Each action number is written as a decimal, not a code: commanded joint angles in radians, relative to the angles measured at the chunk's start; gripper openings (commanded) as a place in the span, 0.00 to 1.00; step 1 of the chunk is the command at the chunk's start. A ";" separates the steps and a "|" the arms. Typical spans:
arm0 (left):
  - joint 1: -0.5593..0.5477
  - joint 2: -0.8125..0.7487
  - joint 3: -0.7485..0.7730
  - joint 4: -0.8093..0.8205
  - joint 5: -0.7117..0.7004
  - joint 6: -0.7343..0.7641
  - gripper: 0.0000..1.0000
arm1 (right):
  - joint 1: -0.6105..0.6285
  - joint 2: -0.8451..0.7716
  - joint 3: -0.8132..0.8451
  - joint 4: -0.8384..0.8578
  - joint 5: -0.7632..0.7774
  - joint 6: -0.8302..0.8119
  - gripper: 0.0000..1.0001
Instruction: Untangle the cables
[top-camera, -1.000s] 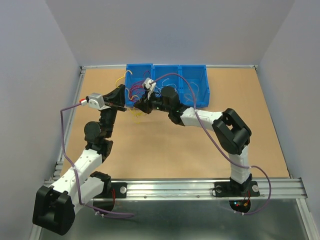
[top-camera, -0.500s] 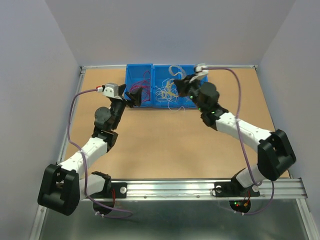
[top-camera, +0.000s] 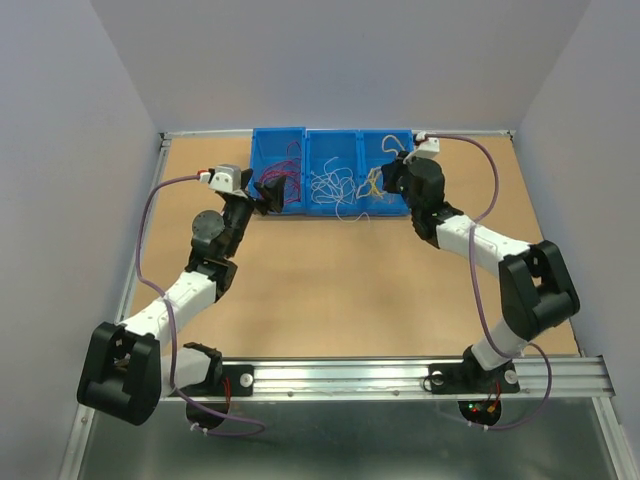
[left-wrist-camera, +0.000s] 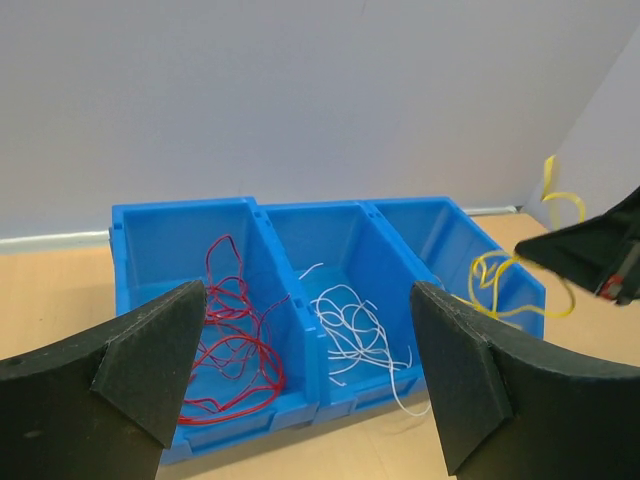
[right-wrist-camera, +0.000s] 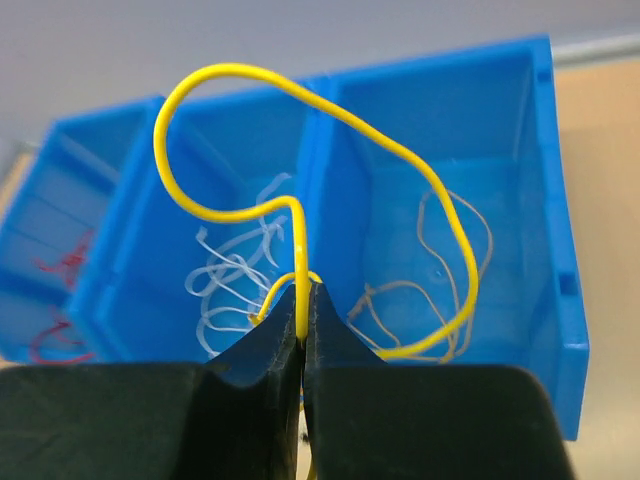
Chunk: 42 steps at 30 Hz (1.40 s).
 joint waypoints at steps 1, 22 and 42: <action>-0.007 0.011 0.053 0.047 0.005 0.028 0.94 | -0.001 0.078 0.096 -0.016 0.071 -0.030 0.00; -0.007 0.042 0.065 0.043 0.009 0.042 0.93 | 0.001 0.154 0.253 -0.170 0.165 -0.104 0.94; -0.007 0.304 0.290 -0.244 -0.149 -0.035 0.66 | 0.108 -0.268 -0.331 -0.111 -0.108 -0.067 0.89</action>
